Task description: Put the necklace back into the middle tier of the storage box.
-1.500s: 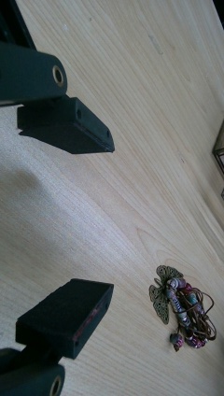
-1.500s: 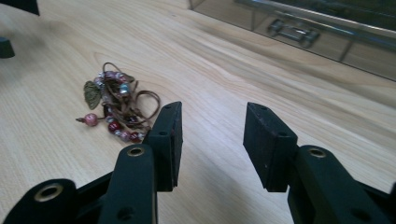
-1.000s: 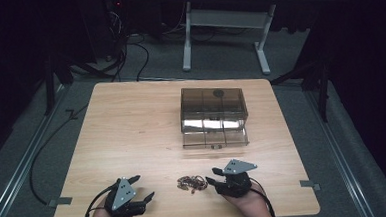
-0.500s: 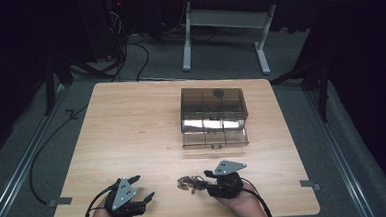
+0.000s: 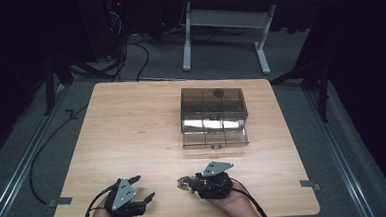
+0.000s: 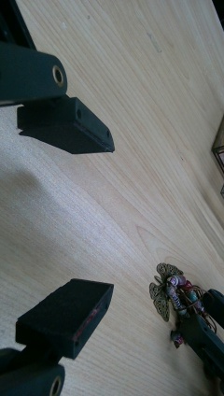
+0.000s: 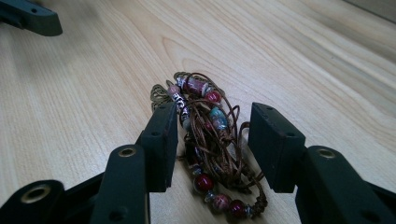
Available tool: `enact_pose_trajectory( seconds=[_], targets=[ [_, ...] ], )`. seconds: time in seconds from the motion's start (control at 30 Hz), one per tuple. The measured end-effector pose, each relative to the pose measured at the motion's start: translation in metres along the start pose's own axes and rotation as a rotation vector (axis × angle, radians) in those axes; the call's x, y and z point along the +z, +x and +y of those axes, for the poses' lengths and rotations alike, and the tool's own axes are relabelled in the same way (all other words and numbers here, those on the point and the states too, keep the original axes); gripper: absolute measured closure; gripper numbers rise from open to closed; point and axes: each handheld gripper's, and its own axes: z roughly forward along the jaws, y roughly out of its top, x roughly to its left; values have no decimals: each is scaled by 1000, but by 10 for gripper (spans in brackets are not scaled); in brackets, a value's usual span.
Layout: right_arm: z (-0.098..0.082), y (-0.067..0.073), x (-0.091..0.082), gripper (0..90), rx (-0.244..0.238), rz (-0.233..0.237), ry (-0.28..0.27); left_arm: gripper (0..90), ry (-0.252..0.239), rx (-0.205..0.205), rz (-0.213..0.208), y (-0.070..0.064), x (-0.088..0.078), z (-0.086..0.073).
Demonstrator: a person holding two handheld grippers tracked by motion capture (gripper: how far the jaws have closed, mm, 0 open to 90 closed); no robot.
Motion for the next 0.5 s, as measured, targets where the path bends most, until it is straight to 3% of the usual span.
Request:
enact_pose_trajectory(
  seconds=[0.27,0.33,0.5],
  targets=[
    [-1,5,4,576,-53,-33,10,270,2,3,-1,0,0,0],
    [-2,8,5,629,-76,-57,3,269,2,3,-2,0,0,0],
    [-3,10,4,759,-89,-56,-2,270,0,3,-1,0,0,0]
  ],
)
